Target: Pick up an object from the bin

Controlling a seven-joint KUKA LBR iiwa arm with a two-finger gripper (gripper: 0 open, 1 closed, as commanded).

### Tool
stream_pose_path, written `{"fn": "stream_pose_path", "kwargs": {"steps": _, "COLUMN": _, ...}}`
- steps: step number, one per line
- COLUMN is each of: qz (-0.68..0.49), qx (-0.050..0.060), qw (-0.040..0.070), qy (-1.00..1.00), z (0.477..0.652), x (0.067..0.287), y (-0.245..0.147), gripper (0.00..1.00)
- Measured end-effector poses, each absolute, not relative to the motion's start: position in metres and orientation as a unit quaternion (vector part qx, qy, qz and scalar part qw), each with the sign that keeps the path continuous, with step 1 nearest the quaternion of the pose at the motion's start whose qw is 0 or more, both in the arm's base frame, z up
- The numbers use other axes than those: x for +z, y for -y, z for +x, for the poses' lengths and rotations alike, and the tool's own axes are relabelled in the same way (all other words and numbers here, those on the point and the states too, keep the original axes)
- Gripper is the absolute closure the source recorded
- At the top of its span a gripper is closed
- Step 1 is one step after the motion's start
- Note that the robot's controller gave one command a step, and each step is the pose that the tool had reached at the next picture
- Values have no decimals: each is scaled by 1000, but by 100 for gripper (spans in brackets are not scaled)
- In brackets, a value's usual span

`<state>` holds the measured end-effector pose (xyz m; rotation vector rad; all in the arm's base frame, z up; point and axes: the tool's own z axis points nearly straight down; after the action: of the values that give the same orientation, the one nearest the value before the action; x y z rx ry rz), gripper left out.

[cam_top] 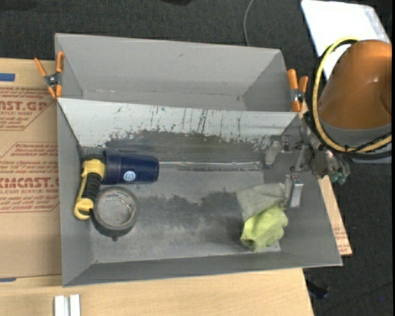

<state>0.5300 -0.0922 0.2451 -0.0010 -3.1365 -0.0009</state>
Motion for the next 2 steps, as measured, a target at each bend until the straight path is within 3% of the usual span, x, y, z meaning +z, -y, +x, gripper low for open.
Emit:
{"fn": "stream_pose_path", "kwargs": {"steps": 1, "qz": 0, "qx": 0, "qw": -1, "qy": 1000, "z": 532, "x": 248, "y": 92, "gripper": 0}}
{"fn": "stream_pose_path", "kwargs": {"steps": 2, "qz": 30, "qx": 1, "qw": -4, "qy": 1000, "z": 519, "x": 204, "y": 79, "gripper": 0}}
